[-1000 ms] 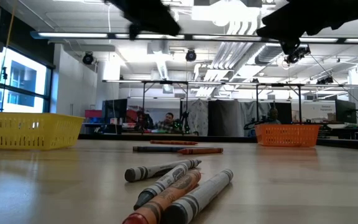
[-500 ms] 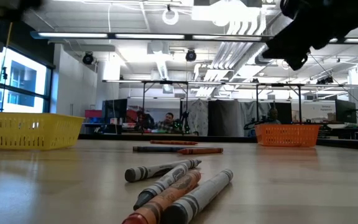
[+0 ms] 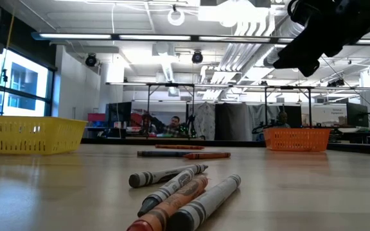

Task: Sort crayons
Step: Put the blue crayon into the red bin, then put the gray crayon into the orange bin

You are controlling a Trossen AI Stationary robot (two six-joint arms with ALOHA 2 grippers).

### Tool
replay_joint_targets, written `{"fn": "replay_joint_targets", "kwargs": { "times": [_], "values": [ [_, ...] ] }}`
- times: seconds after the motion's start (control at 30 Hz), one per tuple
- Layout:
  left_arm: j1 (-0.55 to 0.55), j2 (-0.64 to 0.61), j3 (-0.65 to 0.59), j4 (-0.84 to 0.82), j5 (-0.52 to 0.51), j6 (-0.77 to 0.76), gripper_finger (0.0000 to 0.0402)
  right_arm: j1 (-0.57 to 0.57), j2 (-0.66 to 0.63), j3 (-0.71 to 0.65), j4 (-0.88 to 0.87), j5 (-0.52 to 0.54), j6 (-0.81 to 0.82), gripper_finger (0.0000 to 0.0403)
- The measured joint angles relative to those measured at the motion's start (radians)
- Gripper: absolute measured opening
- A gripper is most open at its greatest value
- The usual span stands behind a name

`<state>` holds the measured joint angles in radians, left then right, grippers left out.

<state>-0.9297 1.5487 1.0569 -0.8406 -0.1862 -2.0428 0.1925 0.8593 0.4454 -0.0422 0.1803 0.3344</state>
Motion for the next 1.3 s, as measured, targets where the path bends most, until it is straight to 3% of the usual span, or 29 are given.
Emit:
{"fn": "replay_joint_targets", "kwargs": {
  "times": [0.23, 0.47, 0.77, 1.03, 1.13, 1.3],
  "values": [
    [-0.009, 0.009, 0.000, -0.148, 0.003, -0.059, 0.0008, 0.000, 0.000, 0.000, 0.001, 0.002, -0.002, 0.0126],
    [-0.007, 0.009, 0.000, -0.157, 0.004, -0.058, 0.0010, 0.000, 0.000, 0.000, 0.001, 0.052, -0.003, 0.0126],
    [-0.007, 0.009, 0.000, -0.236, -0.003, -0.023, 0.0061, -0.001, 0.000, 0.000, 0.001, 0.070, -0.026, 0.0126],
    [0.007, 0.009, 0.000, -0.196, -0.017, -0.016, 0.0091, -0.002, 0.000, 0.000, 0.001, 0.070, -0.024, 0.0126],
    [0.022, 0.008, 0.023, -0.169, -0.088, 0.056, 0.0094, -0.003, 0.000, 0.000, 0.001, 0.070, -0.021, 0.0126],
    [0.091, 0.006, 0.086, -0.146, -0.377, 0.302, 0.0093, -0.003, 0.006, 0.000, 0.004, 0.081, -0.020, 0.0126]
  ]
}}
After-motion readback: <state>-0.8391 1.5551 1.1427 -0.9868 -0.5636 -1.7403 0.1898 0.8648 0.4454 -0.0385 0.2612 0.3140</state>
